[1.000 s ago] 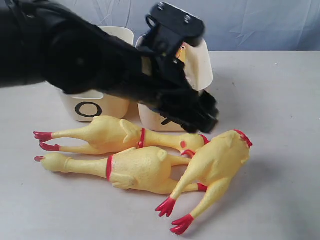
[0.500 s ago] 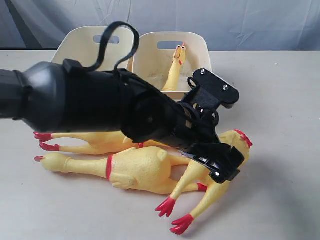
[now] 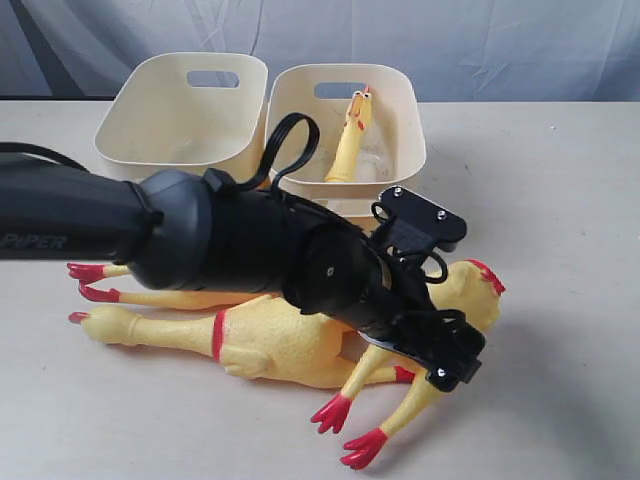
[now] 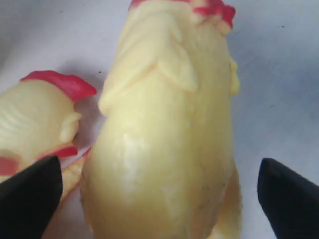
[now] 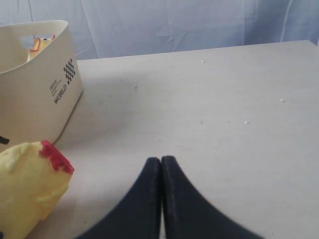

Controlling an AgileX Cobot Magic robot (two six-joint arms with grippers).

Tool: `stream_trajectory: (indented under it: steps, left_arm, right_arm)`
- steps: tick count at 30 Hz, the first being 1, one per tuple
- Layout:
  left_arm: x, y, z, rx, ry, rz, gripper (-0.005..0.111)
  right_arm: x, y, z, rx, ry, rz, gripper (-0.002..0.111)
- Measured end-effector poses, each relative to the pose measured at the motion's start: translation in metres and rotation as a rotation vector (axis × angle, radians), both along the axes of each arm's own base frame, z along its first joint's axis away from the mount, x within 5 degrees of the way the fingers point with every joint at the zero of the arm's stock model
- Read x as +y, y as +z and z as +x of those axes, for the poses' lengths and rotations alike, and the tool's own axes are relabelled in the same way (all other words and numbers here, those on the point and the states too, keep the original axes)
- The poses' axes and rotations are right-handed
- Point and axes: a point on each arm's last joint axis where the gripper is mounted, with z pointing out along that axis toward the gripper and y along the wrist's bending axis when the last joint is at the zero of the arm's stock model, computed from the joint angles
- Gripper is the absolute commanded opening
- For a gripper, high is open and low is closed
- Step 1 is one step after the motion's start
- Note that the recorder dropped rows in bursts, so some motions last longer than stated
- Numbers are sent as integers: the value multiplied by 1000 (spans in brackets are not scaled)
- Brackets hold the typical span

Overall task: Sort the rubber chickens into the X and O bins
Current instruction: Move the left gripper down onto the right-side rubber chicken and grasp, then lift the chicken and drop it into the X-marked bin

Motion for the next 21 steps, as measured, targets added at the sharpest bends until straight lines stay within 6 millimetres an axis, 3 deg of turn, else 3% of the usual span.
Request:
stream_trajectory:
  steps: [2,5,7,8,9,10,14,16,19,21]
  left_arm:
    - [0,0,-1,19,8,1,84]
    - [1,-1,-2,36,11,9,56]
    - [1,-1,-2,38,12,11,35]
    - [1,-1,-2,41,12,12,14]
    - [1,-1,-2,41,12,12,5]
    - [1,-1,-2,42,12,13,0]
    - [5,8,-6,63,-1,26,0]
    - [11,38,-12,54,-8,-17,0]
    - [26,125,-23,-50,-2,-231,0]
    - [40,178,-27,-223,11,-407,0]
  right_arm:
    - [0,0,0,0,0,0,0]
    - [0,0,0,0,0,0,0]
    - [0,0,0,0,0,0,0]
    - [0,0,0,0,0,0,0]
    - [0,0,0,0,0,0,0]
    - [0,0,0,0,0,0,0]
    - [0,0,0,0,0,0,0]
    - [0,0,0,0,0,0,0]
    - [0,0,0,0,0,0,0]
    - [0,0,0,0,0,0,0]
